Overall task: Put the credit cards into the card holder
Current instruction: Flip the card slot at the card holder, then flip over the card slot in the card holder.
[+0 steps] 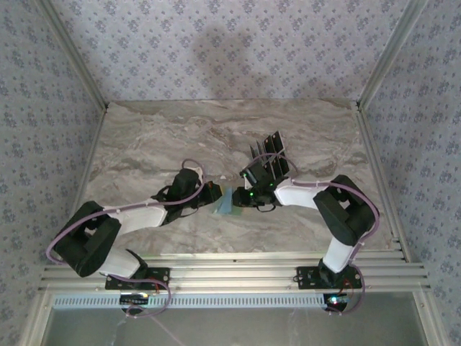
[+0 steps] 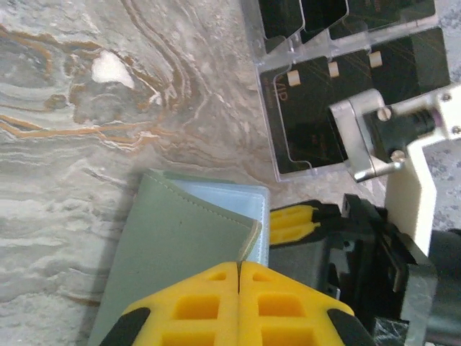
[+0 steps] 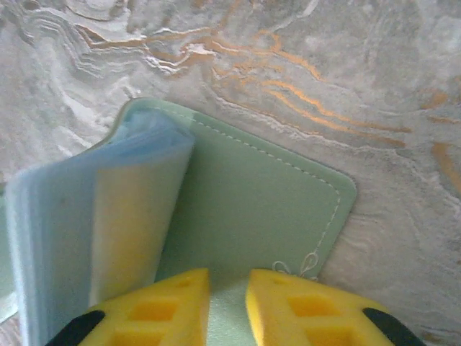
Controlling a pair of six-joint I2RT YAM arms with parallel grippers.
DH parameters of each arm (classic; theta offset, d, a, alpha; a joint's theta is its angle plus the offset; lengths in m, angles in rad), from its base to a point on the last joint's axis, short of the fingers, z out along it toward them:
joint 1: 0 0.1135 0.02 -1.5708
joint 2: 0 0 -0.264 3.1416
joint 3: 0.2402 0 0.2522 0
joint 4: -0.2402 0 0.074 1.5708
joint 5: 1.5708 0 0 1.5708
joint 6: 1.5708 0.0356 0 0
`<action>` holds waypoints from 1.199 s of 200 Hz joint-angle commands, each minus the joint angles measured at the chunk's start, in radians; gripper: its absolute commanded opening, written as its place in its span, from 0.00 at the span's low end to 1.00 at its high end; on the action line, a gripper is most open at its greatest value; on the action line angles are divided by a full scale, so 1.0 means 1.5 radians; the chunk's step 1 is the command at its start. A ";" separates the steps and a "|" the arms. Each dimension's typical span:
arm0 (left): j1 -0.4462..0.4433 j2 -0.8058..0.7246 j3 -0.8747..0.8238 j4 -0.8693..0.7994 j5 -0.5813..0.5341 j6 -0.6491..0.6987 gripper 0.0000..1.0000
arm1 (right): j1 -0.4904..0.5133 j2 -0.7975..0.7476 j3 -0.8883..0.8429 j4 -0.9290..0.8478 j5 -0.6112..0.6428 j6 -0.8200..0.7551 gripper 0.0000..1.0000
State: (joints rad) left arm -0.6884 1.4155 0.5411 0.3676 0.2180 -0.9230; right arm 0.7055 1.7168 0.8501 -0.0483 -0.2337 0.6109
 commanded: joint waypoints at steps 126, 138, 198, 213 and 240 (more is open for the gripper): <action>-0.005 -0.044 -0.021 -0.140 -0.123 0.013 0.02 | 0.035 -0.187 0.032 -0.213 0.112 -0.011 0.49; -0.005 -0.046 -0.017 -0.160 -0.138 0.018 0.18 | 0.041 -0.157 0.045 -0.202 0.103 -0.017 0.49; -0.006 -0.088 0.004 -0.277 -0.204 0.066 0.74 | 0.058 -0.049 0.080 -0.176 0.083 -0.026 0.49; -0.006 -0.091 0.016 -0.325 -0.225 0.085 0.74 | 0.058 -0.036 0.081 -0.172 0.080 -0.025 0.49; -0.007 -0.080 0.032 -0.393 -0.253 0.104 0.74 | 0.058 -0.019 0.078 -0.165 0.078 -0.023 0.49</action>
State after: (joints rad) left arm -0.6903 1.2995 0.5442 -0.0738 -0.0898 -0.8257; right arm 0.7883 1.6615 0.9417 -0.3077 -0.1020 0.5858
